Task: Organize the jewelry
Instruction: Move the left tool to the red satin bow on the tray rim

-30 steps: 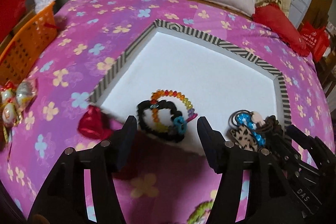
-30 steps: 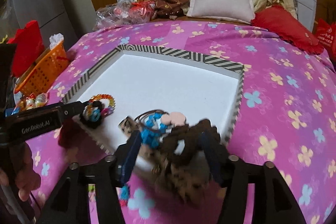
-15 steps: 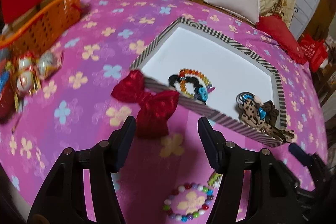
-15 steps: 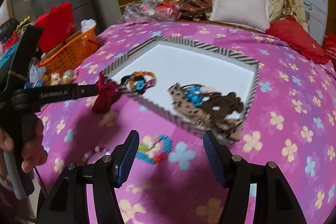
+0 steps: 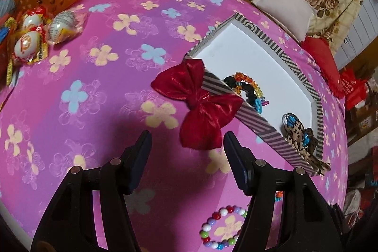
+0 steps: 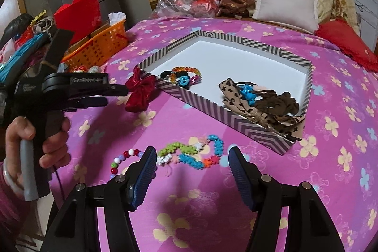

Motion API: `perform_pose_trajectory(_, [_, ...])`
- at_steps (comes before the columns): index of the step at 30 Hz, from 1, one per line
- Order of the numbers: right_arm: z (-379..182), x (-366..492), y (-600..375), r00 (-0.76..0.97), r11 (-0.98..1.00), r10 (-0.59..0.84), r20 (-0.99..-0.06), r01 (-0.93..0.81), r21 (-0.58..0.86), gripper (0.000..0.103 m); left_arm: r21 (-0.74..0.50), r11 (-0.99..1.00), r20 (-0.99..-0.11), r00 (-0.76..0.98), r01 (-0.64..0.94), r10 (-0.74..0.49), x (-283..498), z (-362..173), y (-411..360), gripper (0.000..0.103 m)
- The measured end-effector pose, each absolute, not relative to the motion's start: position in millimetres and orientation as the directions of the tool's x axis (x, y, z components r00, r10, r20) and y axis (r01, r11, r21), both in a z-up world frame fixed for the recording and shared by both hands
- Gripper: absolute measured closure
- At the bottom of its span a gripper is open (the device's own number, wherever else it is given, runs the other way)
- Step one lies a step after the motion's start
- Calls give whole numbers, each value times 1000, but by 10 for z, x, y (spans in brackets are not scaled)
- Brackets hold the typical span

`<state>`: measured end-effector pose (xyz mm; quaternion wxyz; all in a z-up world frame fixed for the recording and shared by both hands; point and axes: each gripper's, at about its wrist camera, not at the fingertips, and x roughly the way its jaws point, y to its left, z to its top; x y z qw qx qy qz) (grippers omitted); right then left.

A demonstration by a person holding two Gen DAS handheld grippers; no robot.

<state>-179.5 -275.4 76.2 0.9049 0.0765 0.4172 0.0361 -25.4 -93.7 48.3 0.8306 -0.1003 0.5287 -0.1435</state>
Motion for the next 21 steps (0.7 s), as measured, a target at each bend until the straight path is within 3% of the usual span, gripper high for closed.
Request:
perform_pose_trajectory(16, [718,-1766,-2784,644,978,168,-746,-14,208,42,-472,876,-820,414,-99,-395,119,281,-877,40])
perform_pose_trajectory(21, [702,-1759,-2796,642,976,174,-746,-11,219,42,-425,900,-846,393,-93,-359,173,251,-974,40])
